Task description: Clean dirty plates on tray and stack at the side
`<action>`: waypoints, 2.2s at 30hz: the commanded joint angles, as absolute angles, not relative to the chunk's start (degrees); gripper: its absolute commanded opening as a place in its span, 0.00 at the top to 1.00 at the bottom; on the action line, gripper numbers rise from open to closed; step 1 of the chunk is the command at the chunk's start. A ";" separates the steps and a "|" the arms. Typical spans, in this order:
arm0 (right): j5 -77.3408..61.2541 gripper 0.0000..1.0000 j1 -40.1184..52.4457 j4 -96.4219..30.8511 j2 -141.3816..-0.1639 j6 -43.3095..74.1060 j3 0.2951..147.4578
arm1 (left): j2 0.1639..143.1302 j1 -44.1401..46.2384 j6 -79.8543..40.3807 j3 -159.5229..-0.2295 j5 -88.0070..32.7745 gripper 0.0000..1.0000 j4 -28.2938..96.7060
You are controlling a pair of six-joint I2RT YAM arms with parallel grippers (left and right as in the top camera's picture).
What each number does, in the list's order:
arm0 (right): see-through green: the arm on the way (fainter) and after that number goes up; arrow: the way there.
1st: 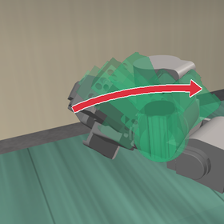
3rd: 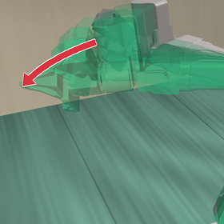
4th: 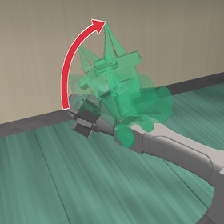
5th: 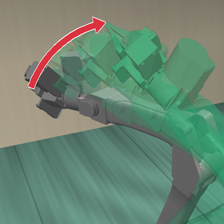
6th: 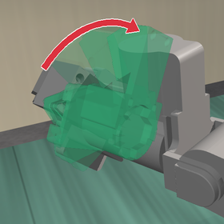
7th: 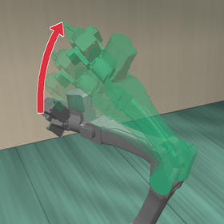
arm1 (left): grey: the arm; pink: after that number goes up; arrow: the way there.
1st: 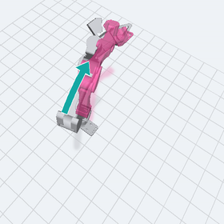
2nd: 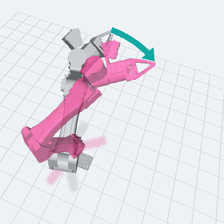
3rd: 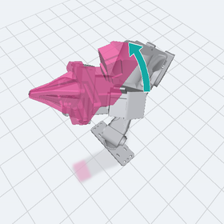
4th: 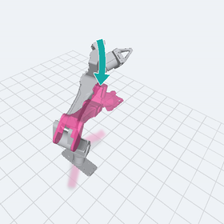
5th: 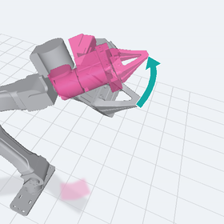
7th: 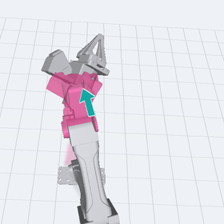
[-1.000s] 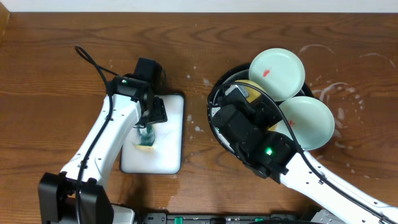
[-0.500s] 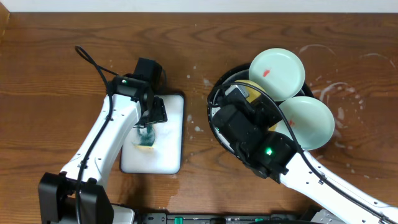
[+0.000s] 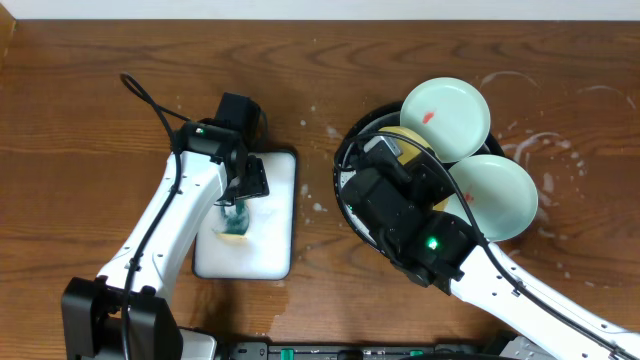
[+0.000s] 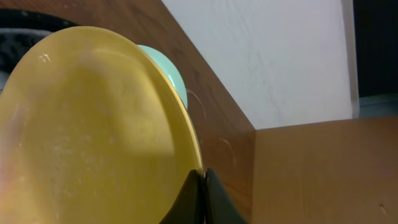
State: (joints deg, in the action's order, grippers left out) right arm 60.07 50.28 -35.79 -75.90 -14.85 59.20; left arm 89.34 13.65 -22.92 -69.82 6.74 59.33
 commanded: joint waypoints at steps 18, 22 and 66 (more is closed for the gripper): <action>59.72 0.99 50.68 -37.30 -75.11 -15.51 60.38 | 88.73 13.41 -23.24 -69.52 6.74 0.19 59.51; 59.77 0.99 50.68 -37.34 -75.11 -15.53 60.38 | 88.73 13.41 -23.24 -69.52 6.74 0.19 59.51; 63.51 0.99 50.43 -39.22 -75.77 -13.43 60.23 | 88.73 13.41 -23.24 -69.52 6.74 0.19 59.51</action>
State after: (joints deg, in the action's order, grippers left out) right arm 61.47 50.13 -39.35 -75.90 -17.12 59.20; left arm 89.34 13.65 -22.92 -69.82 6.72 59.33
